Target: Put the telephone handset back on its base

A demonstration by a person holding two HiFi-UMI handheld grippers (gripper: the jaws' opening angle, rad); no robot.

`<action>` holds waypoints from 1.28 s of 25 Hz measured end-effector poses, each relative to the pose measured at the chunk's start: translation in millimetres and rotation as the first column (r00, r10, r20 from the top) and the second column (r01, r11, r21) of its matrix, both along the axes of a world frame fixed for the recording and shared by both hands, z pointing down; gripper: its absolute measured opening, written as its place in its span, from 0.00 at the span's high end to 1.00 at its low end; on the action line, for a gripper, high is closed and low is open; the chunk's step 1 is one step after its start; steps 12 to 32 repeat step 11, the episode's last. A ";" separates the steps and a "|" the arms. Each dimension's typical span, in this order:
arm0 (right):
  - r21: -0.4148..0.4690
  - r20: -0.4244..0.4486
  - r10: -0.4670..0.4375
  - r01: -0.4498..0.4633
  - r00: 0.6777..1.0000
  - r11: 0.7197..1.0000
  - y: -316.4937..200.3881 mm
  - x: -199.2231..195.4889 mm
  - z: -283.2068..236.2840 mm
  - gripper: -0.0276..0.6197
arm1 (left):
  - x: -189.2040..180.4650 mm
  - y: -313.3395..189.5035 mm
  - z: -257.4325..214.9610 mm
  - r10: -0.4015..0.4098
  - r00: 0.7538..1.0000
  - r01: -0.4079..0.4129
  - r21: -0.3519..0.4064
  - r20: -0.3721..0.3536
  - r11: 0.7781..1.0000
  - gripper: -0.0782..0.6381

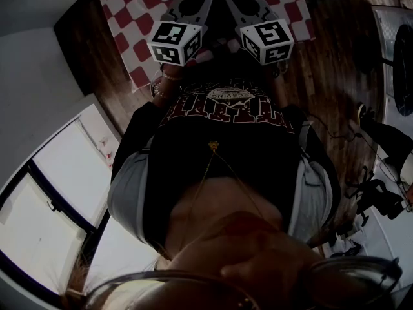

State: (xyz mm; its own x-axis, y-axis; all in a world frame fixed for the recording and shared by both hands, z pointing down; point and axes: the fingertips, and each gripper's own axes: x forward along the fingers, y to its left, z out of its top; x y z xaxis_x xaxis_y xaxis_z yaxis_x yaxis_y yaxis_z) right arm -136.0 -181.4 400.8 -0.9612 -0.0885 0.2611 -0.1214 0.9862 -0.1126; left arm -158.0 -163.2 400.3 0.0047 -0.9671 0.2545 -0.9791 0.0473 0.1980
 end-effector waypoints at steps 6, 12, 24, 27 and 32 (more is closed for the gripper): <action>0.000 -0.005 0.002 -0.002 1.000 1.000 0.6 0.4 0.8 0.93 | 0.7 0.5 2.4 0.003 1.000 -0.003 -0.004 -0.012 1.000 0.88; -0.002 -0.008 -0.005 0.005 1.000 1.000 2.1 0.0 2.6 0.93 | -0.1 1.0 5.3 0.002 1.000 -0.002 -0.012 -0.020 1.000 0.88; -0.002 -0.008 -0.005 0.005 1.000 1.000 2.1 0.0 2.6 0.93 | -0.1 1.0 5.3 0.002 1.000 -0.002 -0.012 -0.020 1.000 0.88; -0.002 -0.008 -0.005 0.005 1.000 1.000 2.1 0.0 2.6 0.93 | -0.1 1.0 5.3 0.002 1.000 -0.002 -0.012 -0.020 1.000 0.88; -0.002 -0.008 -0.005 0.005 1.000 1.000 2.1 0.0 2.6 0.93 | -0.1 1.0 5.3 0.002 1.000 -0.002 -0.012 -0.020 1.000 0.88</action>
